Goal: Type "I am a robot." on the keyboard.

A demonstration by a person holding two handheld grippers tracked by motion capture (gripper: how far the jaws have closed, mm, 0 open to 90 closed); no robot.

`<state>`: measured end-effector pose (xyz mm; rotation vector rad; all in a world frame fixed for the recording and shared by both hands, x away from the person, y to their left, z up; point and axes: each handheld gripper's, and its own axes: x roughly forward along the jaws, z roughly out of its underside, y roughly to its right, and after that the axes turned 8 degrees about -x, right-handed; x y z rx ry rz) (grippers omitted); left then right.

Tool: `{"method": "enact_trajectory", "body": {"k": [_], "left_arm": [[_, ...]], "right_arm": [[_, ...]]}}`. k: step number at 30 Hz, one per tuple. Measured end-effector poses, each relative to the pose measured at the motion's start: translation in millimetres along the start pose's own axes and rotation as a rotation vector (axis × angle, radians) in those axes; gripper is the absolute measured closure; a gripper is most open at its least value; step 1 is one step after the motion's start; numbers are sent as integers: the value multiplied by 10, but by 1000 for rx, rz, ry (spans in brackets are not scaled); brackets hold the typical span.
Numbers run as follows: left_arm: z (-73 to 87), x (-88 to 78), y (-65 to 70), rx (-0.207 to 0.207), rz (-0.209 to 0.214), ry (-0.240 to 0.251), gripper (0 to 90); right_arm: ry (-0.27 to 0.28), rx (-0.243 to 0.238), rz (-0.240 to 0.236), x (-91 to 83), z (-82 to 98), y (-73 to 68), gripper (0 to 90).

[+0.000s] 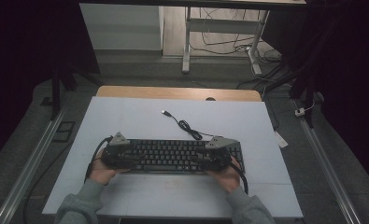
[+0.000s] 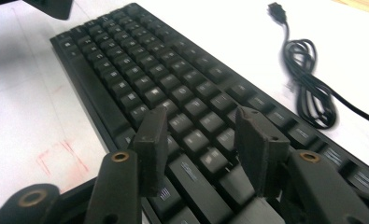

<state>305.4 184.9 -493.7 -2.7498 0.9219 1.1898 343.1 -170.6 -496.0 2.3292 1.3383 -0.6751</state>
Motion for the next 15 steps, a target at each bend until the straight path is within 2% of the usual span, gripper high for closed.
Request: {"method": "enact_trajectory", "body": {"k": [9, 15], "left_arm": [[2, -13, -21, -7, -6, 10, 315], [-3, -17, -15, -7, -11, 18, 315]], "right_arm": [[-14, 12, 35, -135, 107, 100, 522], [-10, 15, 37, -145, 126, 123, 519]]}}
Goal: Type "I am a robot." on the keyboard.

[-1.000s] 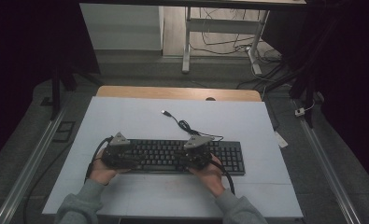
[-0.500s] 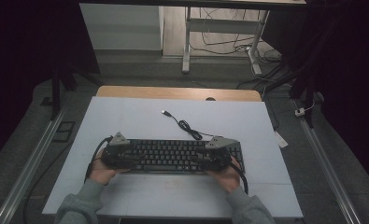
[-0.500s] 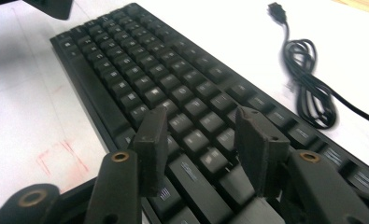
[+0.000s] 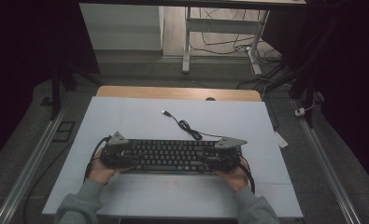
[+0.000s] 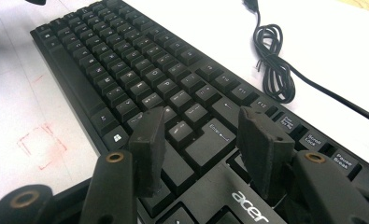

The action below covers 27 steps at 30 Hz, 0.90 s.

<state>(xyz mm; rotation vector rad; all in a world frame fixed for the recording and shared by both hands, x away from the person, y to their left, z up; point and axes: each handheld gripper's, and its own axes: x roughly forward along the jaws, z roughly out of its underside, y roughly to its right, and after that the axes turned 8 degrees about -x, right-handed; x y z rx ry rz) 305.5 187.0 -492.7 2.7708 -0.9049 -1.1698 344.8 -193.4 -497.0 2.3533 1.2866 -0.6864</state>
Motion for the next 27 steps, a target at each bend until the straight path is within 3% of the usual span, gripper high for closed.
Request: {"method": "enact_trajectory", "body": {"k": [6, 11, 17, 22, 27], "left_arm": [[-9, -12, 26, -7, 25, 17, 326], [-16, -24, 50, -6, 50, 41, 389], [-20, -9, 102, 13, 85, 35, 467], [-19, 30, 152, 19, 85, 20, 586], [-11, 95, 215, 33, 102, -20, 793]], "right_arm": [[-8, -10, -1, 7, -5, -8, 517], [-9, -8, -1, 9, -3, -6, 517], [-10, -7, -3, 16, -1, -6, 517], [-16, -10, -1, 20, -2, -8, 517], [-17, -12, -1, 21, -3, -9, 517]]}}
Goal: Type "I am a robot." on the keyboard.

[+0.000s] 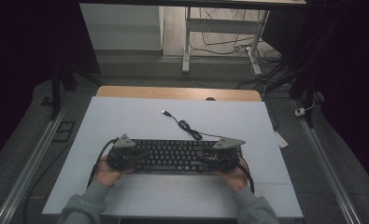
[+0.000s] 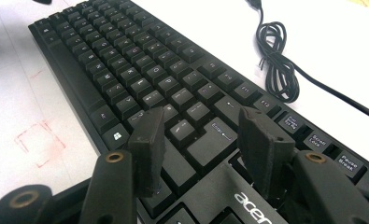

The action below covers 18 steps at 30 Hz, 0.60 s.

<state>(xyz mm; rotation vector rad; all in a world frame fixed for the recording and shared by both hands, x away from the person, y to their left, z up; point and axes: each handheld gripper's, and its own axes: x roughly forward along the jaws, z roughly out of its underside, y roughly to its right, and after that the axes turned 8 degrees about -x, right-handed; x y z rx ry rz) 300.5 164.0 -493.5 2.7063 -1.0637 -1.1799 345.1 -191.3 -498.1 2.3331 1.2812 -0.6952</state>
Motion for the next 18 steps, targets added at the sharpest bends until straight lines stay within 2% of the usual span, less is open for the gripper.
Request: {"method": "enact_trajectory", "body": {"k": [3, 10, 14, 18], "left_arm": [[6, 52, 32, 24, 15, -33, 885], [45, 199, 101, 55, 27, -94, 887], [63, 280, 131, 75, 16, -129, 887], [79, 320, 155, 83, 13, -144, 886]], "right_arm": [[-1, 2, 1, 1, 1, 2, 517], [-7, 0, 2, 8, 3, 1, 516], [-5, 1, -2, 17, 4, -4, 516], [-8, 1, -2, 20, 6, -3, 516]]}}
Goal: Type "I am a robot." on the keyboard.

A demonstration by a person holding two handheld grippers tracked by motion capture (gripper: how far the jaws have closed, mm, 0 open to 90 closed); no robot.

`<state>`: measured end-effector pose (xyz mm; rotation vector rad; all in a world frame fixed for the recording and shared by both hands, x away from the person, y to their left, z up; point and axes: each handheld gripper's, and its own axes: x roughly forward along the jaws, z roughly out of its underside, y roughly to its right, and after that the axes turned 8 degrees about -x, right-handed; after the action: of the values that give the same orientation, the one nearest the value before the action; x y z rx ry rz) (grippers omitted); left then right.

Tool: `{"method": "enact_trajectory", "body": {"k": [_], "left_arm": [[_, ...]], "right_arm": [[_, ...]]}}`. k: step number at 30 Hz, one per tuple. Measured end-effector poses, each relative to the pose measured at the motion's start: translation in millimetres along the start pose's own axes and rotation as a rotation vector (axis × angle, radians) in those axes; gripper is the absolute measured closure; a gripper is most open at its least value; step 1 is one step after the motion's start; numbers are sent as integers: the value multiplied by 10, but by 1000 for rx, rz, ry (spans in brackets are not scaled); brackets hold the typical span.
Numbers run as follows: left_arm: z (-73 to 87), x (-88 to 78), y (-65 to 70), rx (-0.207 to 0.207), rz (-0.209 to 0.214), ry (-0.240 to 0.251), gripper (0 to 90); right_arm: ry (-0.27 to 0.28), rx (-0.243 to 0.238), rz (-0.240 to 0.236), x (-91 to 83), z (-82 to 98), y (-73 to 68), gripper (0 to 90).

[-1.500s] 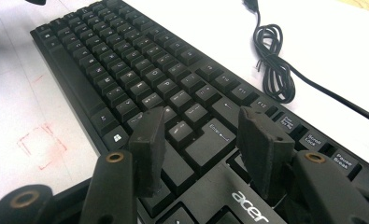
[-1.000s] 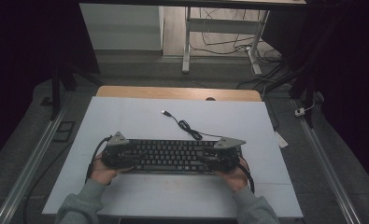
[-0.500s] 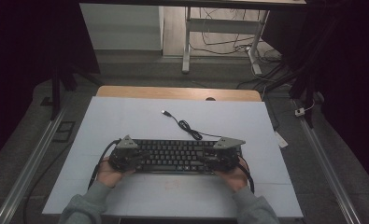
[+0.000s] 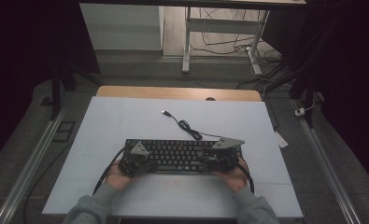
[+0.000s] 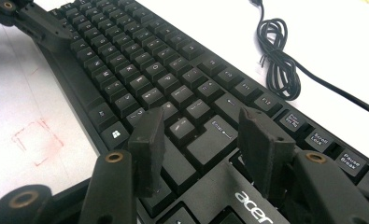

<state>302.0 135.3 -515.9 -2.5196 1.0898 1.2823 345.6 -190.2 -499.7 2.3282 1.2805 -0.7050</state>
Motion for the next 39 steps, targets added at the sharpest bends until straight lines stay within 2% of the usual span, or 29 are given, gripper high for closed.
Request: {"method": "enact_trajectory", "body": {"k": [23, 27, 30, 35, 39], "left_arm": [[13, 44, 12, 3, -6, -16, 886], [6, -1, -5, -6, -7, 12, 886], [-2, -63, -28, -23, 1, 52, 880], [-4, -164, -73, -51, 6, 107, 763], [2, -232, -122, -85, -21, 151, 573]], "right_arm": [[-1, -1, 3, -2, -3, -1, 516], [3, 0, 3, -4, -3, 3, 516], [2, 1, 5, -7, -2, 5, 515], [3, -1, 4, -5, -3, 3, 515], [2, 1, 6, -7, -2, 6, 514]]}}
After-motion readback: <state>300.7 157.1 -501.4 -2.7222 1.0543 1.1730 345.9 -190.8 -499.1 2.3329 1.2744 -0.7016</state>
